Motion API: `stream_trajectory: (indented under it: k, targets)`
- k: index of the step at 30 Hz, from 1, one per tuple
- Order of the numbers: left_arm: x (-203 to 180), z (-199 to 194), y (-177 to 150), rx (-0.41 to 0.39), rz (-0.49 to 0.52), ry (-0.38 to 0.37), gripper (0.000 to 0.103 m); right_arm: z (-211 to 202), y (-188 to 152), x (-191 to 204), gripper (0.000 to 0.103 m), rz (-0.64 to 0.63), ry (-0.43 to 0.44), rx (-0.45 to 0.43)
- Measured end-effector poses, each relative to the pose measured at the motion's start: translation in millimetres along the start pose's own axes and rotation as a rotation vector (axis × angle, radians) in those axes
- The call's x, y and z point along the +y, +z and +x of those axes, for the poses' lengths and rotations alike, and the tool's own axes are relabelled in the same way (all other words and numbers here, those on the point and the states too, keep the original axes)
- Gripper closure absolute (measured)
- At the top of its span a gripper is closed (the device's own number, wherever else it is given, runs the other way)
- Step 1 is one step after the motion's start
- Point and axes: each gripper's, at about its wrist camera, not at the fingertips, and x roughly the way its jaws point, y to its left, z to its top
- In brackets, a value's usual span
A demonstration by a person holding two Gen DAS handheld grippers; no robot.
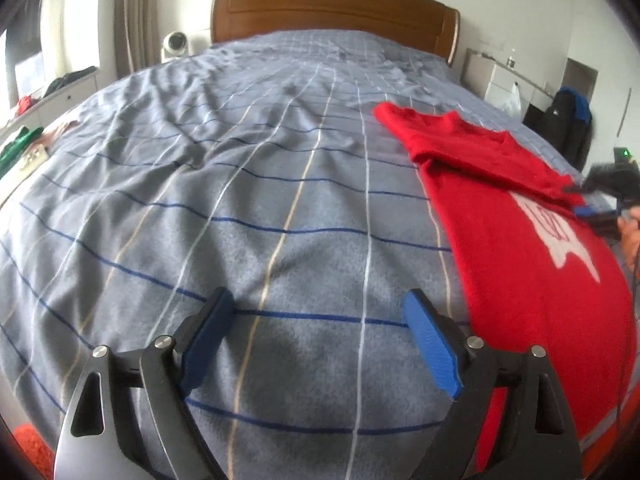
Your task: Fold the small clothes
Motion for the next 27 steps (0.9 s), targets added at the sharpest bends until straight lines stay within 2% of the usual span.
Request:
stream_trajectory:
  k: [2, 5, 7, 8, 9, 11, 12, 14, 16, 18, 21, 22, 24, 25, 26, 27]
  targets:
    - [2, -2, 0, -0.003, -0.008, -0.003, 0.014, 4, -2, 10, 0.094, -0.054, -0.044, 0.003]
    - [4, -2, -1, -0.004, -0.029, -0.010, 0.014, -22, -9, 36, 0.094, -0.207, -0.163, -0.155]
    - [2, -1, -2, -0.005, -0.021, 0.002, 0.014, -23, -11, 42, 0.094, -0.259, -0.235, -0.183]
    - [1, -1, -2, -0.006, -0.015, 0.007, 0.013, -17, -9, 41, 0.094, -0.268, -0.261, -0.159]
    - [-1, -1, -2, -0.004, -0.009, 0.014, 0.013, -11, -10, 38, 0.092, -0.272, -0.282, -0.136]
    - [-3, -3, 0, 0.010, -0.002, 0.008, 0.014, -6, -16, 35, 0.082, -0.283, -0.306, -0.113]
    - [-5, -6, 3, 0.008, 0.003, -0.013, 0.014, -11, -21, 33, 0.066, -0.287, -0.289, -0.124]
    - [-12, -10, 16, -0.008, 0.018, -0.067, 0.014, -29, -30, 32, 0.047, -0.292, -0.237, -0.169]
    - [-28, 0, 39, 0.005, 0.061, -0.119, 0.014, -51, -44, 31, 0.045, -0.331, -0.216, -0.219]
    - [-46, 21, 61, 0.053, 0.116, -0.144, 0.015, -70, -59, 29, 0.045, -0.383, -0.205, -0.244]
    - [-69, 59, 91, 0.055, 0.159, -0.106, 0.023, -94, -80, 19, 0.044, -0.419, -0.200, -0.271]
    - [-74, 70, 98, 0.053, 0.160, -0.087, 0.029, -104, -88, 11, 0.044, -0.419, -0.195, -0.280]
    - [-79, 93, 105, 0.059, 0.147, -0.050, 0.055, -118, -103, -2, 0.043, -0.412, -0.192, -0.290]
    - [-79, 101, 103, 0.070, 0.135, -0.045, 0.086, -127, -114, -11, 0.043, -0.408, -0.194, -0.300]
    - [-77, 107, 98, 0.083, 0.118, -0.053, 0.100, -129, -118, -15, 0.043, -0.408, -0.198, -0.308]
    - [-74, 105, 92, 0.068, 0.105, -0.031, 0.101, -135, -126, -20, 0.043, -0.409, -0.206, -0.322]
